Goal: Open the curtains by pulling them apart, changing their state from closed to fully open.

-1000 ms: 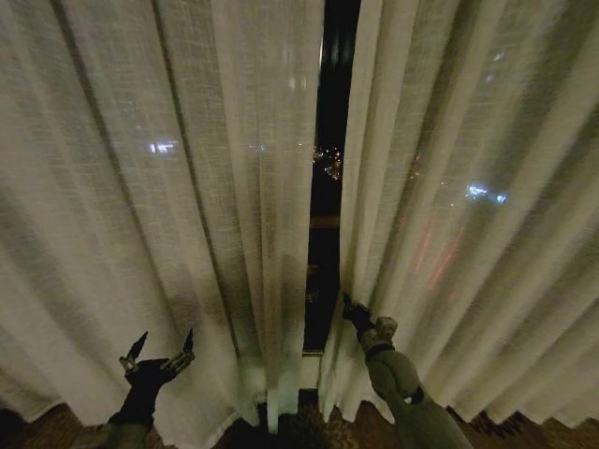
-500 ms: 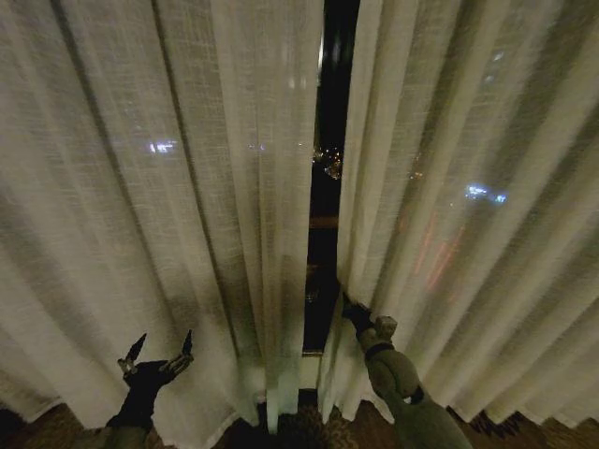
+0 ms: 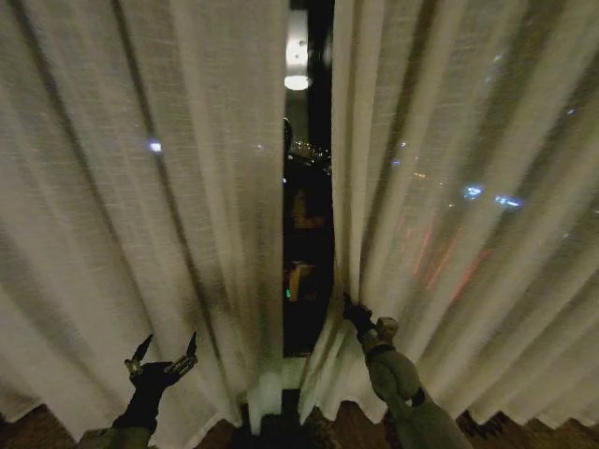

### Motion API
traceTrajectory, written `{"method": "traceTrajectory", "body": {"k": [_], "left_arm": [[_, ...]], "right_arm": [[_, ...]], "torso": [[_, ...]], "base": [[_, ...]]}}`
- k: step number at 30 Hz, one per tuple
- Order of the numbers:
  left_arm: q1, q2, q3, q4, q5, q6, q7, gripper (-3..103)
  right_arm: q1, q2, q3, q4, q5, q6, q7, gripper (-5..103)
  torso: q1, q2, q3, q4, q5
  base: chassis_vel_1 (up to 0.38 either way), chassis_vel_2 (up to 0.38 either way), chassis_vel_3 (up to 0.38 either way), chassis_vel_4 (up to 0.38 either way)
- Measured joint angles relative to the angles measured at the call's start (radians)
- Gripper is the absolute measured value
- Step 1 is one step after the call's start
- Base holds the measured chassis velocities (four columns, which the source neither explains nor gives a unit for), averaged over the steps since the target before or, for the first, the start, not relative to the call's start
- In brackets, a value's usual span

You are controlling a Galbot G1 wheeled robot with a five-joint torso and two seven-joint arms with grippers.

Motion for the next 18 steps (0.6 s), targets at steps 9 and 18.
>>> {"method": "traceTrajectory", "body": {"k": [9,18], "left_arm": [[0.011,-0.001,-0.006,0.011,-0.002,-0.022,0.001,100],[0.011,0.014,-0.018,0.013,-0.026,-0.026,0.002,100]], "right_arm": [[0.005,-0.003,-0.002,-0.003,0.000,-0.001,0.001,0],[-0.010,-0.003,-0.003,0.018,-0.001,-0.005,0.013,0]], "torso": [[0.000,0.000,0.000,0.0004,-0.0003],[0.000,0.000,0.000,-0.0002,-0.0001]], "base": [[-0.323,-0.330,0.327,0.318],[-0.364,-0.372,0.351,0.362]]}}
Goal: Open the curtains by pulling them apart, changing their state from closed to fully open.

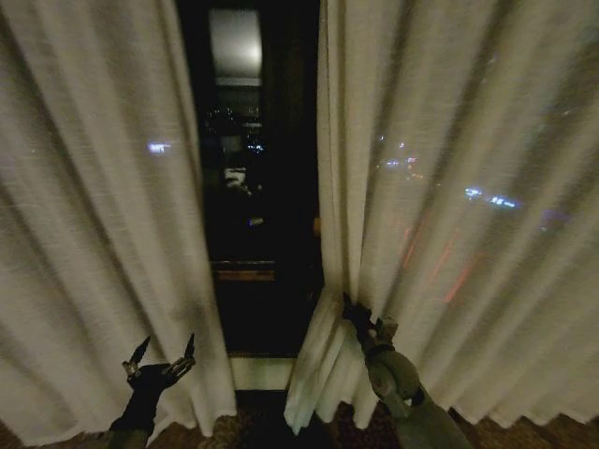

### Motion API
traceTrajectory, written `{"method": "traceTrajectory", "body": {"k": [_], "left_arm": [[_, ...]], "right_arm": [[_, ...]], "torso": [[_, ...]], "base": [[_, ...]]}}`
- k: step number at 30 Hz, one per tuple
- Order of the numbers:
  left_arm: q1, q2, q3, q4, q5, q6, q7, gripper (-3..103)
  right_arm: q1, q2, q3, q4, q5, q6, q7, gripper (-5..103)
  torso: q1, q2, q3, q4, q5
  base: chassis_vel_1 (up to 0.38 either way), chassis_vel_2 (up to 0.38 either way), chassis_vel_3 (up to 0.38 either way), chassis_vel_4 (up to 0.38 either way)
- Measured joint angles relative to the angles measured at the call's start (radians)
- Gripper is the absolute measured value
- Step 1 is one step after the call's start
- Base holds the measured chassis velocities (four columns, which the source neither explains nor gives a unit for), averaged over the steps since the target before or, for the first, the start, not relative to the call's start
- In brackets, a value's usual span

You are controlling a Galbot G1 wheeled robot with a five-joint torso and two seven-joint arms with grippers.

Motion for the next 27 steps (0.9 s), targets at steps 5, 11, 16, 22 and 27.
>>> {"method": "traceTrajectory", "body": {"k": [5,11,16,22,27], "left_arm": [[-0.001,0.010,0.001,0.006,-0.006,-0.003,0.000,100],[-0.009,0.023,0.007,0.010,-0.012,-0.003,0.001,100],[-0.011,0.028,0.008,0.011,-0.016,-0.003,0.001,100],[-0.010,0.029,0.004,0.011,-0.019,-0.004,0.002,100],[-0.006,0.020,0.007,0.011,-0.014,-0.004,0.002,100]], "right_arm": [[-0.021,-0.003,0.005,0.020,-0.003,-0.001,0.003,0],[-0.048,-0.005,0.030,0.039,-0.006,-0.001,0.006,0],[-0.060,-0.010,0.051,0.051,-0.006,-0.001,0.007,0],[-0.060,-0.012,0.055,0.052,-0.005,-0.002,0.007,0],[-0.059,-0.013,0.058,0.049,-0.003,-0.002,0.007,0]], "torso": [[0.000,0.000,0.000,0.0005,-0.0002],[0.000,0.000,0.000,0.0003,-0.0002],[0.000,0.000,0.000,0.0002,0.0000],[0.000,0.000,0.000,0.0002,0.0000],[0.000,0.000,0.000,0.0003,0.0000]], "base": [[-0.340,-0.350,0.359,0.367],[-0.350,-0.348,0.345,0.351],[-0.359,-0.352,0.369,0.334],[-0.364,-0.366,0.366,0.349],[-0.346,-0.347,0.355,0.357]]}}
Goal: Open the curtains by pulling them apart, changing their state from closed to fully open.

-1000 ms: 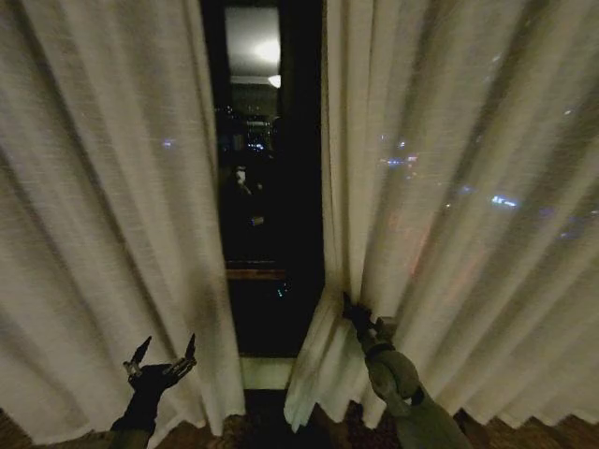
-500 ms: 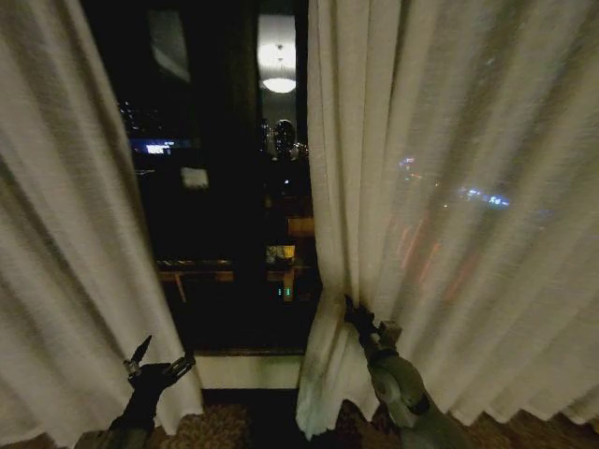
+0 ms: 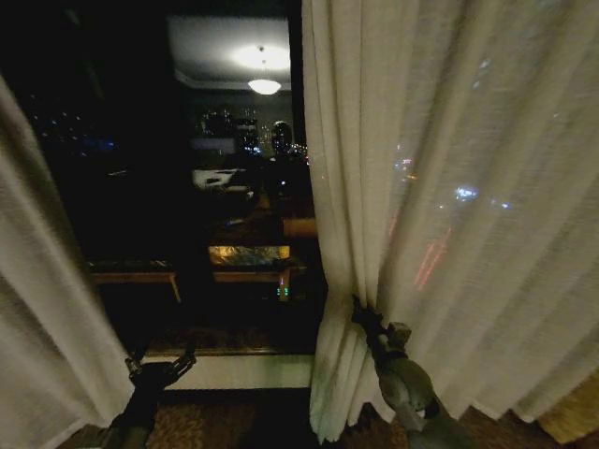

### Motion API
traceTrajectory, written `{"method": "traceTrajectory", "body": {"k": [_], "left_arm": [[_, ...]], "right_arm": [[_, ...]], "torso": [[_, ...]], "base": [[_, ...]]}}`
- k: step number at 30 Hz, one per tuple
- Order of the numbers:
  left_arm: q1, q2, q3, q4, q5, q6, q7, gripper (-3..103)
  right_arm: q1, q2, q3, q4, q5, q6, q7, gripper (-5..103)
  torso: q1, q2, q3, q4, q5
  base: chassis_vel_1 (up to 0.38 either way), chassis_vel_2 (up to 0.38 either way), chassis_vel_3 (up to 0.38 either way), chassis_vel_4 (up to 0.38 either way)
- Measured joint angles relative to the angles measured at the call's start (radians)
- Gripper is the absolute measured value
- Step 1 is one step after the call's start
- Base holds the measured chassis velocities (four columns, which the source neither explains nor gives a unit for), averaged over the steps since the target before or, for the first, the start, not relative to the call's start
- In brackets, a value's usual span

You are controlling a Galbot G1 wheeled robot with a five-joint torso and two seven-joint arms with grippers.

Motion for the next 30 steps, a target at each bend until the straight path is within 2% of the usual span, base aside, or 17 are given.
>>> {"method": "traceTrajectory", "body": {"k": [30], "left_arm": [[-0.002,-0.009,-0.001,-0.005,0.015,0.006,0.001,100]], "right_arm": [[0.000,-0.003,0.013,-0.010,0.003,0.003,-0.005,0]], "torso": [[0.000,0.000,0.000,-0.0001,-0.0001]], "base": [[-0.352,-0.351,0.350,0.354]]}}
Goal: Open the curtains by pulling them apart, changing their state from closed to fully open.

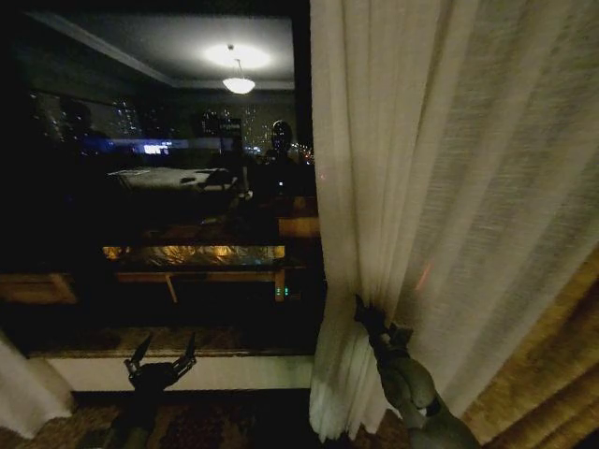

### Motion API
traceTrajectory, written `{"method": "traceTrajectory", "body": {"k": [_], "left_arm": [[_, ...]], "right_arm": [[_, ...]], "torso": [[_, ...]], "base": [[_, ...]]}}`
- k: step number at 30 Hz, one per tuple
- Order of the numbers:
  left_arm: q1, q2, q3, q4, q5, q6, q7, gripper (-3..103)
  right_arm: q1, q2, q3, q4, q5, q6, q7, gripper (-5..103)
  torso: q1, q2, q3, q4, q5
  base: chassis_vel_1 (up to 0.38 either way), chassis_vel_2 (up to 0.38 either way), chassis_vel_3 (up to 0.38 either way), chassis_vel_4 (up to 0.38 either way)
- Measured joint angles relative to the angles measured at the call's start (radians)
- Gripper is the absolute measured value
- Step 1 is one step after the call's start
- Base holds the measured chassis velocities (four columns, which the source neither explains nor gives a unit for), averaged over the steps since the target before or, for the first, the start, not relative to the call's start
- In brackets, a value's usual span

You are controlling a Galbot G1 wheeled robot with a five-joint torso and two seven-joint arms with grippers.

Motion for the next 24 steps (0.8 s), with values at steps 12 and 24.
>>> {"method": "traceTrajectory", "body": {"k": [12,24], "left_arm": [[0.000,0.001,0.000,0.000,0.003,-0.001,0.000,100],[0.004,-0.005,0.001,-0.003,0.006,-0.010,0.000,100]], "right_arm": [[-0.003,0.002,0.002,0.006,-0.014,0.000,0.000,0],[-0.010,0.003,0.001,0.003,-0.041,0.027,0.000,0]], "torso": [[0.000,0.000,0.000,0.0000,-0.0002],[0.000,0.000,0.000,0.0003,0.0002]], "base": [[-0.352,-0.369,0.365,0.362],[-0.349,-0.348,0.356,0.339]]}}
